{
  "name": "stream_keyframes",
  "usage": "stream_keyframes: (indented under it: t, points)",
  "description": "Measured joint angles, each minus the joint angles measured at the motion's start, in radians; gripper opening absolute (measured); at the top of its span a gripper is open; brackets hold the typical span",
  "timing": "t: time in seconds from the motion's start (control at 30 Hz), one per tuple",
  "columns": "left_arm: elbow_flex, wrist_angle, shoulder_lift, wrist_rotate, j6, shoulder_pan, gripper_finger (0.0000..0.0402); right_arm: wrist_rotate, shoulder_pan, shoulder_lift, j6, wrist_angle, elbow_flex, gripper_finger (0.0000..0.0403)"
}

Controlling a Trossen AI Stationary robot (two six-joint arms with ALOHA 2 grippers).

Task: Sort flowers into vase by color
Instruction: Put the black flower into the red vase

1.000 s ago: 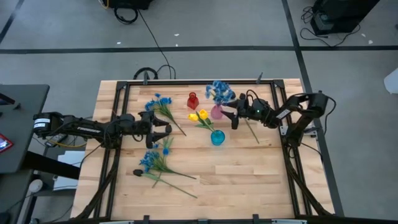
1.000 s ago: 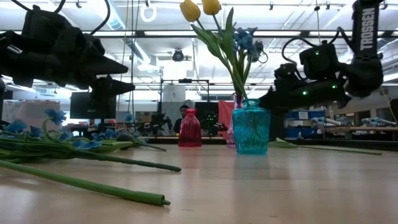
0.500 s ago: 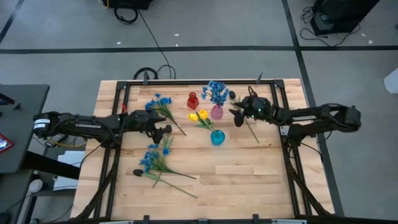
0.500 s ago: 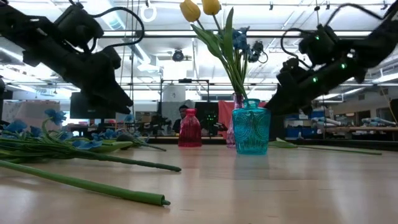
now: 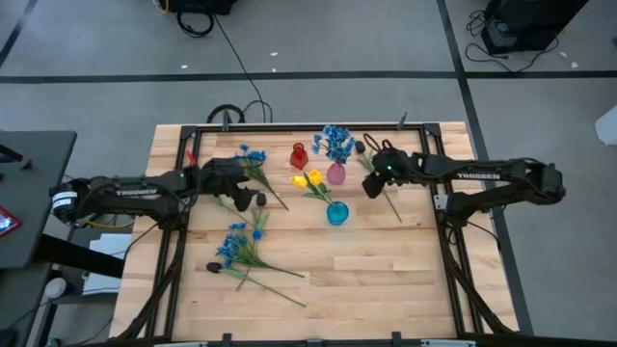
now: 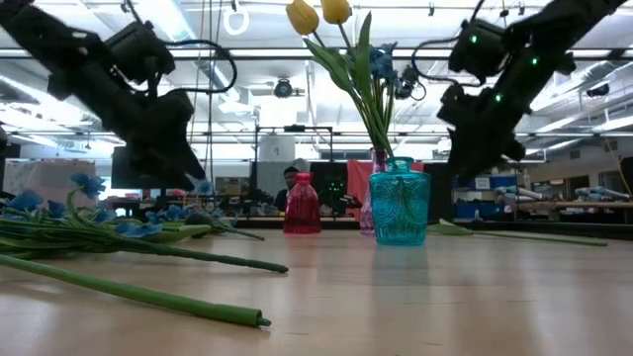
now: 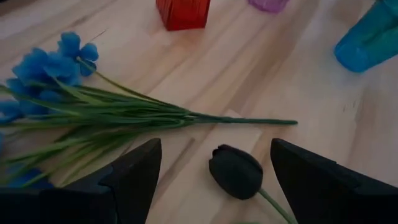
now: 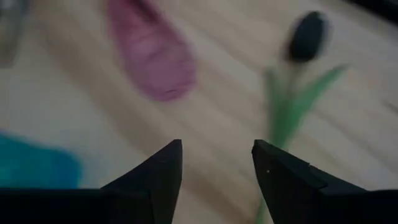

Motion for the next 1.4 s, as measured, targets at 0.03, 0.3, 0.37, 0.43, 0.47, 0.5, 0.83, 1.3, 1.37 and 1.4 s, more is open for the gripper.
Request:
stream_keyframes:
  t: [0.03, 0.3, 0.37, 0.43, 0.47, 0.5, 0.83, 1.3, 1.37, 1.4]
  points:
    - [0.022, -0.037, 0.000, 0.007, 0.021, -0.006, 0.0307, -0.018, 0.016, -0.006, 0.004, 0.000, 0.004, 0.0205]
    - [0.081, -0.108, 0.008, 0.015, 0.201, -0.063, 0.0283, -0.034, 0.158, -0.065, 0.071, 0.036, 0.006, 0.0196]
    - [0.106, -0.121, 0.042, 0.002, 0.181, -0.049, 0.0275, -0.032, 0.203, -0.081, 0.088, 0.058, 0.006, 0.0196]
    - [0.125, -0.150, 0.083, 0.003, 0.152, -0.032, 0.0265, -0.010, 0.250, -0.093, 0.112, 0.086, 0.006, 0.0196]
    - [0.130, -0.155, 0.103, 0.011, 0.133, -0.029, 0.0260, 0.005, 0.275, -0.097, 0.121, 0.093, 0.006, 0.0196]
    - [0.135, -0.152, 0.124, 0.028, 0.119, -0.027, 0.0255, 0.019, 0.298, -0.101, 0.127, 0.094, 0.006, 0.0196]
    - [0.142, -0.202, 0.224, 0.162, -0.204, -0.123, 0.0232, 0.096, 0.407, -0.102, 0.097, 0.080, 0.006, 0.0196]
    - [0.144, -0.074, 0.404, 0.033, -0.411, -0.237, 0.0231, 0.183, 0.431, -0.101, -0.031, 0.088, 0.005, 0.0196]
    - [0.152, -0.066, 0.436, 0.026, -0.397, -0.237, 0.0231, 0.183, 0.437, -0.101, -0.032, 0.088, 0.005, 0.0196]
    - [0.159, -0.066, 0.444, 0.016, -0.391, -0.238, 0.0230, 0.182, 0.442, -0.101, -0.034, 0.084, 0.005, 0.0196]
